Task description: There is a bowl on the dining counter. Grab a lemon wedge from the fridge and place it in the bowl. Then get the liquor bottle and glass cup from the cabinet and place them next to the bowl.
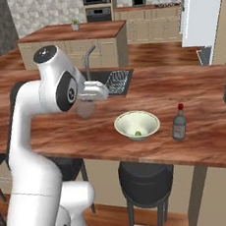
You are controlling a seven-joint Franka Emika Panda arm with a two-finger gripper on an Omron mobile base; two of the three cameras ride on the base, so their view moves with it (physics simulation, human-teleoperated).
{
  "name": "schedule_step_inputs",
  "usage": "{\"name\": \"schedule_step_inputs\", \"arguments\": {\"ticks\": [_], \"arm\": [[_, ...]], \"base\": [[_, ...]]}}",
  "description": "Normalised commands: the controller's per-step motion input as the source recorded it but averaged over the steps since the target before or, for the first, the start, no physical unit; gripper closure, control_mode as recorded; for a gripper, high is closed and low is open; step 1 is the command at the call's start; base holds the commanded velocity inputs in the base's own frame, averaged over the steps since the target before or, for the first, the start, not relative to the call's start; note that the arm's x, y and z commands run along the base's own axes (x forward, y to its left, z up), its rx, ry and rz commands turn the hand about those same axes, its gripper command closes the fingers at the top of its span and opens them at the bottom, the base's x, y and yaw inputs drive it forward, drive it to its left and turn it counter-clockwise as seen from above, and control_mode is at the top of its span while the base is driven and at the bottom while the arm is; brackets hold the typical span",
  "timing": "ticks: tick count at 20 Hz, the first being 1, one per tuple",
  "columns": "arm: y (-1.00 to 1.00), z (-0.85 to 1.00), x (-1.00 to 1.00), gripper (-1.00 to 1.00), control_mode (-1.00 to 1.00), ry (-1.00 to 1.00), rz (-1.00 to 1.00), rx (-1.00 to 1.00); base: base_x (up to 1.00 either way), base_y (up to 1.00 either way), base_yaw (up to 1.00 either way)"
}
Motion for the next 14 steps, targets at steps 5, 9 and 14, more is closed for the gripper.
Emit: {"name": "schedule_step_inputs", "arguments": {"ticks": [5, 9, 14], "arm": [[0.48, -0.98, 0.89, 1.0, -1.0, 0.21, 0.06, -0.09], [0.22, -0.76, 0.78, 1.0, -1.0, 0.15, 0.07, -0.01], [0.0, -0.56, 0.68, 1.0, -1.0, 0.11, 0.2, 0.0]], "base": [[0.0, 0.0, 0.0], [0.0, 0.0, 0.0], [0.0, 0.0, 0.0]]}}
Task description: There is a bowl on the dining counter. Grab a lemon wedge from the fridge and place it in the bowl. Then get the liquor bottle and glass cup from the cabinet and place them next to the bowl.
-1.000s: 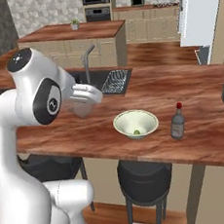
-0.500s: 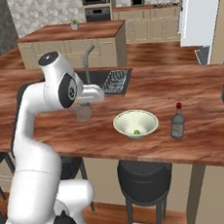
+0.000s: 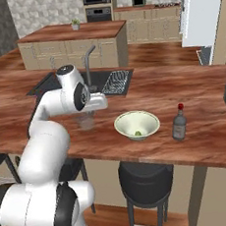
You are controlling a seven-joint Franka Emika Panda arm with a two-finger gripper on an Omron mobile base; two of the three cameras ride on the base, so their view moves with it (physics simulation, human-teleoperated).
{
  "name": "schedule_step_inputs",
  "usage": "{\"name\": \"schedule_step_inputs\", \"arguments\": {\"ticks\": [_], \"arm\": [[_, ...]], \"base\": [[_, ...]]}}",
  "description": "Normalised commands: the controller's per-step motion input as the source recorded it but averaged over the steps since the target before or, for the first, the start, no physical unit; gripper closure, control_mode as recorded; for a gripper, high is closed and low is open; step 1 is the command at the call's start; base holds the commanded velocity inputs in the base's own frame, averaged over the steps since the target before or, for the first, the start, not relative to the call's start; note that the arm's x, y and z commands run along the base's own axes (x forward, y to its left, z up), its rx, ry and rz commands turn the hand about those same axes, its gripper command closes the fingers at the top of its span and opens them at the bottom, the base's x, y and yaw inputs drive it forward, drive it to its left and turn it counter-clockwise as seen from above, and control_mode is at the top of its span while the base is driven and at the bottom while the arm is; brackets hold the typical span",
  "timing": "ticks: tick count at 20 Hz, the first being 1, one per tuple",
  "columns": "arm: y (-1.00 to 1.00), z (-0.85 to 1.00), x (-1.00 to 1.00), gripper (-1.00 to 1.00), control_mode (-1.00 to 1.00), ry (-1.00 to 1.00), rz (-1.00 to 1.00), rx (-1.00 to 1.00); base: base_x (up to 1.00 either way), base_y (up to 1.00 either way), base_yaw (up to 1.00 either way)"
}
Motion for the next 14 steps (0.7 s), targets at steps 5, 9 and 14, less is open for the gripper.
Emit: {"name": "schedule_step_inputs", "arguments": {"ticks": [5, 9, 14], "arm": [[0.0, -0.67, 0.51, 1.0, -1.0, 0.03, 0.13, 0.0], [0.0, -0.62, 0.46, 1.0, -1.0, 0.0, 0.1, 0.0], [0.0, -0.39, 0.59, 1.0, -1.0, 0.0, 0.08, 0.0]], "base": [[0.0, 0.0, 0.0], [0.0, 0.0, 0.0], [0.0, 0.0, 0.0]]}}
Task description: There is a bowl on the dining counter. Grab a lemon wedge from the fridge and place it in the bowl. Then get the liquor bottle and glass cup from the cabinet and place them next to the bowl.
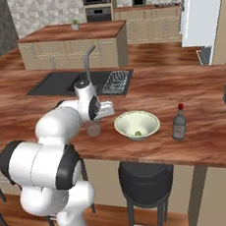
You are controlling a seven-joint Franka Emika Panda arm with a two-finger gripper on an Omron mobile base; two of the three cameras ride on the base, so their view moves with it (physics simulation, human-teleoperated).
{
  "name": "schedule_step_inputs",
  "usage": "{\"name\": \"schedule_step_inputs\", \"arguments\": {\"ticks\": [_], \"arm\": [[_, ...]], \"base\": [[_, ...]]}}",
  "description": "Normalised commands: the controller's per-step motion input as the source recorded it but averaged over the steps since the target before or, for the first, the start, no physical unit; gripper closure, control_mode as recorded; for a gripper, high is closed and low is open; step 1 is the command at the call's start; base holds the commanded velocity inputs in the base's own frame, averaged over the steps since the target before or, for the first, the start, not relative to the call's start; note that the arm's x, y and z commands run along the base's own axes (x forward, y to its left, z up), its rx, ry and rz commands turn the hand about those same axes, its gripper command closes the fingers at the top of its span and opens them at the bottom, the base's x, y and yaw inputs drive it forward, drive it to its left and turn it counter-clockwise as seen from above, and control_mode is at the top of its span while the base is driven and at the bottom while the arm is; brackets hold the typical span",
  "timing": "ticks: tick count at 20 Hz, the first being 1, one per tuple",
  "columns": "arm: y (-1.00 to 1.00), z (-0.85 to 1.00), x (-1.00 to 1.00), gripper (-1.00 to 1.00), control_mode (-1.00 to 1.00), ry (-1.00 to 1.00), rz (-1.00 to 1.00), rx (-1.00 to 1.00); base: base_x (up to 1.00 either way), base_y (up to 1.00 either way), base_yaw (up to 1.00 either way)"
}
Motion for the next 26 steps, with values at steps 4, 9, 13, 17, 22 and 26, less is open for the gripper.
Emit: {"name": "schedule_step_inputs", "arguments": {"ticks": [4, 9, 13, 17, 22, 26], "arm": [[0.0, -0.19, 0.57, 1.0, -1.0, 0.0, 0.04, 0.0], [0.0, -0.13, 0.35, -1.0, -1.0, 0.0, 0.01, 0.0], [-0.05, -0.11, 0.41, -1.0, -1.0, 0.0, 0.0, -0.01], [-0.18, 0.0, 0.4, -1.0, -1.0, 0.0, 0.0, 0.0], [-0.19, 0.59, -0.2, -1.0, -1.0, -0.1, 0.07, 0.0], [-0.01, 0.7, -0.97, -1.0, -1.0, -0.27, 0.14, 0.0]], "base": [[0.0, 0.0, 0.0], [0.0, 0.0, 0.0], [0.0, 0.0, 0.0], [0.0, 0.0, 0.0], [0.0, 0.0, 0.0], [0.0, 0.0, 0.0]]}}
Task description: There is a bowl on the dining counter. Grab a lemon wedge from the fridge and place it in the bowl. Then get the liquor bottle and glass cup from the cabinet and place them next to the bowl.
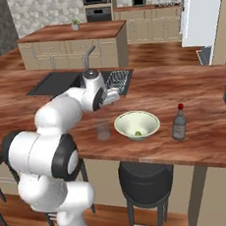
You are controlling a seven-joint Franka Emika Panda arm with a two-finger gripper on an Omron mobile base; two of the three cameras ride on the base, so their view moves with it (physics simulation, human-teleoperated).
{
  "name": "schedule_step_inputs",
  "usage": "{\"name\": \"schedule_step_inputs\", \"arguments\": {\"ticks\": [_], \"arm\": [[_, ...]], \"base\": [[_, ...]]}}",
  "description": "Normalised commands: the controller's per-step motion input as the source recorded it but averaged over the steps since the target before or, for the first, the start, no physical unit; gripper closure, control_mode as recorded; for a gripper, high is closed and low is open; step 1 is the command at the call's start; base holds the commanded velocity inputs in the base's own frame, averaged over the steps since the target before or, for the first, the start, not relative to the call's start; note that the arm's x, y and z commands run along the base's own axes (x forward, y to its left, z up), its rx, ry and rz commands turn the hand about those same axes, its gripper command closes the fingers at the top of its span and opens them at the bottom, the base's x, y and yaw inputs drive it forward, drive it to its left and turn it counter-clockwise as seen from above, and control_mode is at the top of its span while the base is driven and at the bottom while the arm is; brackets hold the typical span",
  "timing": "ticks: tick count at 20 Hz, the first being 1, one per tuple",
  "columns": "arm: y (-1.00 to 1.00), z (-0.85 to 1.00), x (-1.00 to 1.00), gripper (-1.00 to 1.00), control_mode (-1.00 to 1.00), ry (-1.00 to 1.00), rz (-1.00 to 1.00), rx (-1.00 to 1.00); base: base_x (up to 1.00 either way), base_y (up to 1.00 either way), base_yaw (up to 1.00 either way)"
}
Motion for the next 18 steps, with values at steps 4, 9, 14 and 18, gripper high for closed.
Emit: {"name": "schedule_step_inputs", "arguments": {"ticks": [4, 9, 14, 18], "arm": [[0.07, 0.14, -1.0, -1.0, -1.0, -0.2, 0.17, -0.06], [0.75, 0.05, -1.0, -1.0, -1.0, -0.17, 0.19, -0.18], [0.99, 0.18, -1.0, -1.0, -1.0, -0.14, 0.16, -0.3], [1.0, 0.25, -1.0, -1.0, -1.0, -0.08, 0.09, -0.51]], "base": [[0.0, 0.0, 0.0], [0.0, 0.0, 0.0], [0.0, 0.0, 0.0], [0.0, 0.0, 0.0]]}}
